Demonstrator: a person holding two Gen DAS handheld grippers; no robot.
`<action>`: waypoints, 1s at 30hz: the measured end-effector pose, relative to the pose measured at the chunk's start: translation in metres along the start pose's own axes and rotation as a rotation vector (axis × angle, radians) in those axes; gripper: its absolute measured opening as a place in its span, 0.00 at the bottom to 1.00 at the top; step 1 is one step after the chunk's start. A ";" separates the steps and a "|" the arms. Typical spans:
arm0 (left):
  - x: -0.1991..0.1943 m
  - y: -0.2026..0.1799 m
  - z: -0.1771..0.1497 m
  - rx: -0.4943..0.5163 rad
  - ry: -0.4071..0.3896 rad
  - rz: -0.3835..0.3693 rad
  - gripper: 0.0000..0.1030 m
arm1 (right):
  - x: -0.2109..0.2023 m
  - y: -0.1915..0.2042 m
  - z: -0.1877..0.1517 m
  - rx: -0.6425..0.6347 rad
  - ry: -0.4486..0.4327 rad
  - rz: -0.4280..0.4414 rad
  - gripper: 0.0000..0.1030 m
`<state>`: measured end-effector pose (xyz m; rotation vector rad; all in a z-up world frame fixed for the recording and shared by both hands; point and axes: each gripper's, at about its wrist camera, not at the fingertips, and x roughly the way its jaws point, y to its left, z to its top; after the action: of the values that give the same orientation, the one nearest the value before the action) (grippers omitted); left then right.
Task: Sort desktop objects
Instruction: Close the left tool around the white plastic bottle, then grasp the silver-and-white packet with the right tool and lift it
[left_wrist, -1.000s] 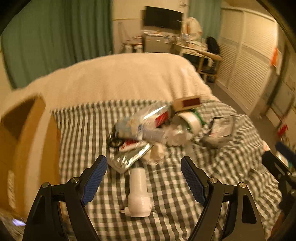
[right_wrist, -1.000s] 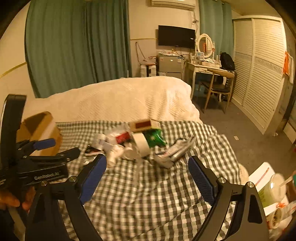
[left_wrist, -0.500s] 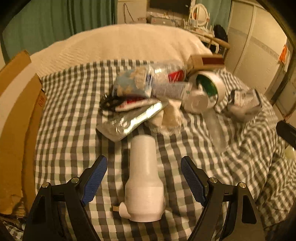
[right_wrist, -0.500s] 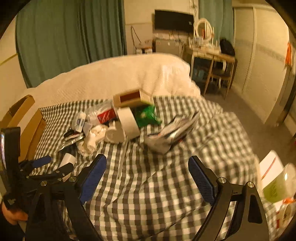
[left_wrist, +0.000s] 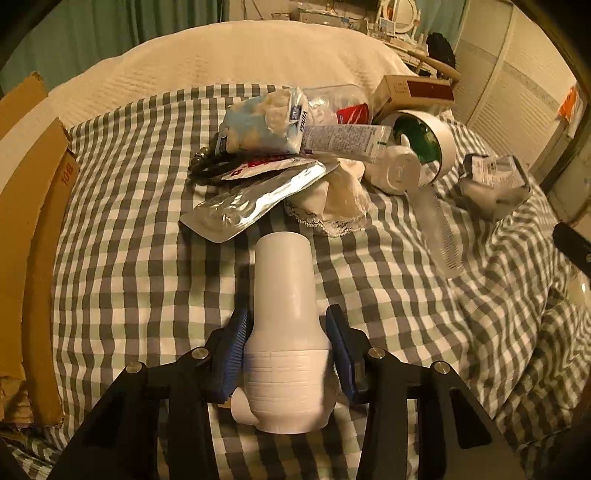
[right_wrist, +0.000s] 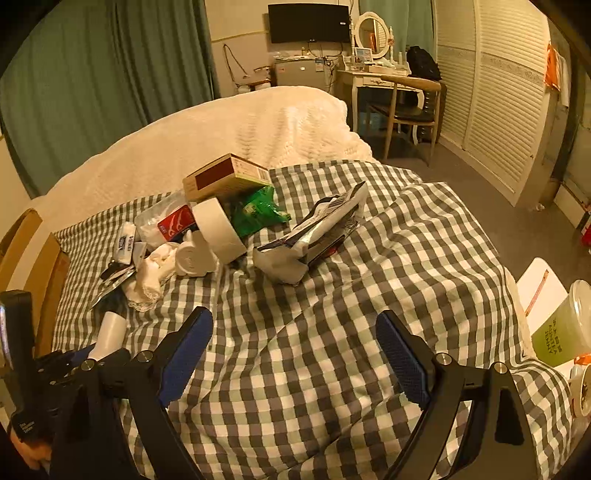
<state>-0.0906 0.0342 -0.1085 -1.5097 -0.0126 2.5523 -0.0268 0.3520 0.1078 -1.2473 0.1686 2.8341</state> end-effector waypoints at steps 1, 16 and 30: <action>-0.001 0.002 0.000 -0.011 -0.005 -0.005 0.42 | 0.001 0.000 0.001 -0.002 0.001 0.001 0.87; -0.002 0.009 0.017 -0.063 -0.072 -0.025 0.42 | 0.063 0.001 0.046 0.076 0.051 0.027 0.87; 0.000 0.009 0.017 -0.060 -0.072 -0.042 0.42 | 0.087 -0.010 0.051 0.113 0.092 0.038 0.20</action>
<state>-0.1068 0.0269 -0.1013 -1.4218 -0.1304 2.5931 -0.1220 0.3674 0.0776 -1.3645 0.3533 2.7559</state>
